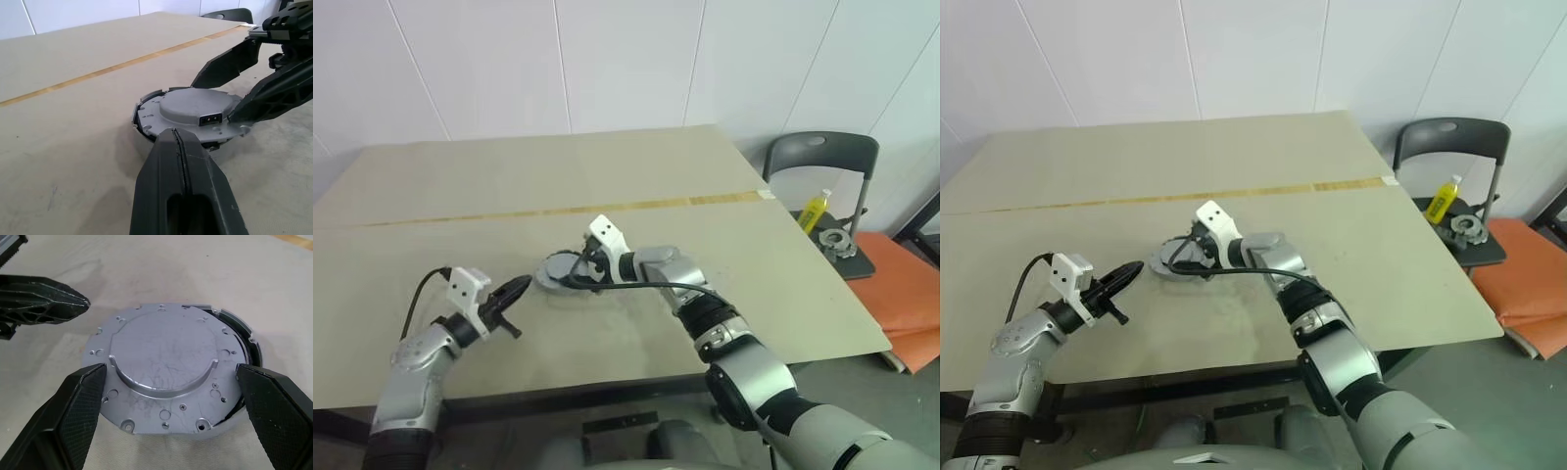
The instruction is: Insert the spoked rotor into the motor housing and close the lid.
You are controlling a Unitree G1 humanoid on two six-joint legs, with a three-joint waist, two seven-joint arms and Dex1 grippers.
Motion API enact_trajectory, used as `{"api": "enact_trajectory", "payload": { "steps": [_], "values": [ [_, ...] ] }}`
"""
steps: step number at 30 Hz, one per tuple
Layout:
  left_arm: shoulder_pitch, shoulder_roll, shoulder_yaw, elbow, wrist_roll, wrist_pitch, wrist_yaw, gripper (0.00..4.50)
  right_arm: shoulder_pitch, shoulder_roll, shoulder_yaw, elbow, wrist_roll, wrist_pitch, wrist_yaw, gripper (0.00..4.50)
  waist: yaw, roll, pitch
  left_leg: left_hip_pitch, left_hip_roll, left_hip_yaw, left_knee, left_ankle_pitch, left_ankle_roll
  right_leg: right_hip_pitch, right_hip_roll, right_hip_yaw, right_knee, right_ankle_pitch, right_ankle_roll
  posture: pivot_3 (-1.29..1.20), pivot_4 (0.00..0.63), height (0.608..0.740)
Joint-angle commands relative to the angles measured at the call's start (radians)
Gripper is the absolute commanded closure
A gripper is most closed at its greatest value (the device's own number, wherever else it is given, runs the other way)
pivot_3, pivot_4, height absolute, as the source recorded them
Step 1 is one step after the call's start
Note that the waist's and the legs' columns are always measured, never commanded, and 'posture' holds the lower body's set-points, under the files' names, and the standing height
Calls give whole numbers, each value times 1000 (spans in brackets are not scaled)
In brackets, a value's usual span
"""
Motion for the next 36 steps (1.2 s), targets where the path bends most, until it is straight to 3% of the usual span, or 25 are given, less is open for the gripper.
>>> {"api": "enact_trajectory", "payload": {
  "steps": [1,17,27,36],
  "values": [
    [-26,15,19,-5,2,-22,2,4500,1,21,-39,-47,41,-23,-36,33,0,0,0,0,0,0,0,0,0,0,0,0,0,0,0,0,0,740],
    [-40,14,21,16,10,-29,4,4500,63,48,128,-165,-10,-105,-28,33,0,0,0,-2,0,0,0,0,0,-1,0,0,-1,0,0,0,0,740],
    [-40,11,19,10,6,-25,5,4500,42,68,109,-102,-35,-192,-163,33,0,0,0,-2,0,0,-1,0,0,-1,0,0,-2,0,0,0,0,740],
    [-40,8,17,7,8,-25,8,4500,37,66,127,-68,-32,-140,-134,33,0,0,0,-3,0,0,-1,0,0,-2,0,0,-3,0,0,0,0,740]
  ]
}}
